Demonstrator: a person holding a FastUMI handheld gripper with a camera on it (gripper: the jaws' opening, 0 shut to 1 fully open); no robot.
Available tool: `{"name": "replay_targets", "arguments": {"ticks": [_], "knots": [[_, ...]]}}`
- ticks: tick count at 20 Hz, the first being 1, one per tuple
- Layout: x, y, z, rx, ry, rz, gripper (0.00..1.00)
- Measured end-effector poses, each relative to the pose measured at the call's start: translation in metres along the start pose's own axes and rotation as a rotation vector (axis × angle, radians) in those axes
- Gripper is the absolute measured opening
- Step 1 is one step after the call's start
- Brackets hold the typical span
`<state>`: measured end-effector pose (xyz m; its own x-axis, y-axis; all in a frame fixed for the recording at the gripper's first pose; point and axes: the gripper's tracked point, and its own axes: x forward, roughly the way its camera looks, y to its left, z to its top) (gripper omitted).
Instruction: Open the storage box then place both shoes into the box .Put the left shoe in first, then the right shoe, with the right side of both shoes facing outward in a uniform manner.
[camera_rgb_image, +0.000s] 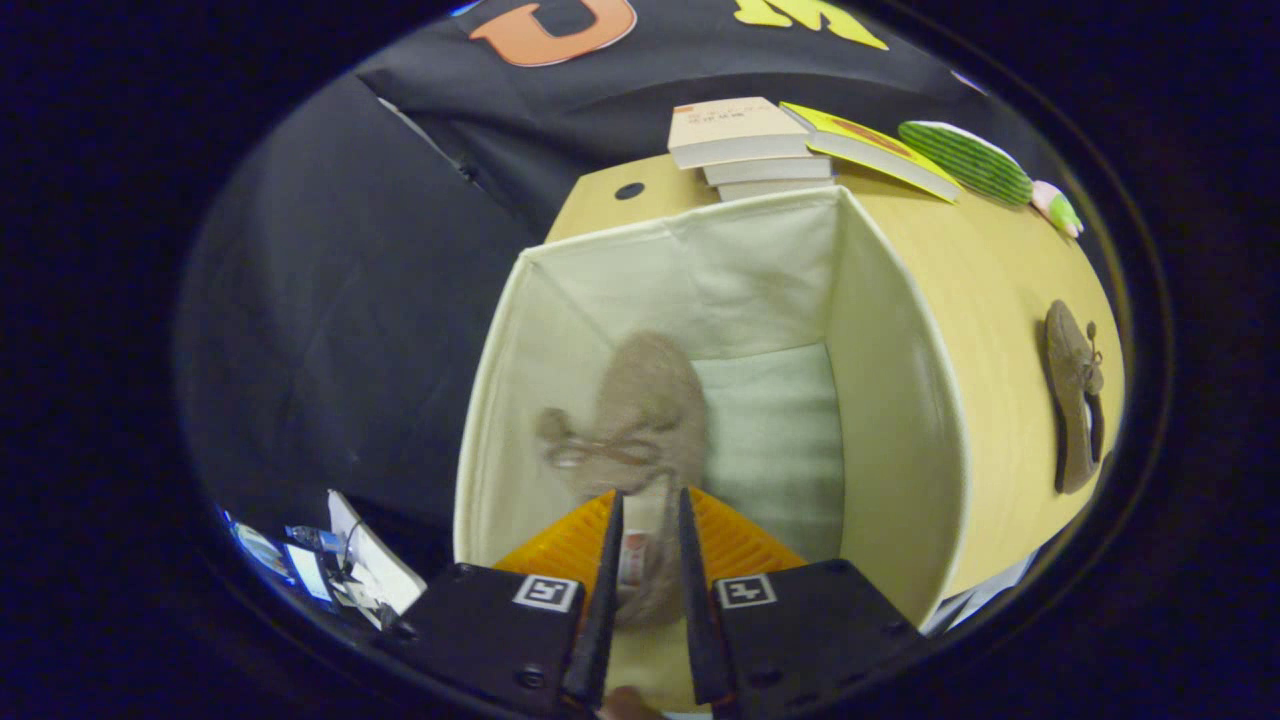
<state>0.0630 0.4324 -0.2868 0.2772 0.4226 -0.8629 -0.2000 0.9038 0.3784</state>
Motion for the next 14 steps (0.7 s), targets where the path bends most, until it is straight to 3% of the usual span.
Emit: {"name": "replay_targets", "arguments": {"ticks": [5,11,14], "knots": [[-0.070,-0.016,0.018,-0.134,-0.099,-0.051,1.00],[-0.144,-0.059,0.020,-0.211,-0.154,-0.114,1.00],[-0.173,-0.105,0.010,-0.218,-0.136,-0.189,1.00]]}}
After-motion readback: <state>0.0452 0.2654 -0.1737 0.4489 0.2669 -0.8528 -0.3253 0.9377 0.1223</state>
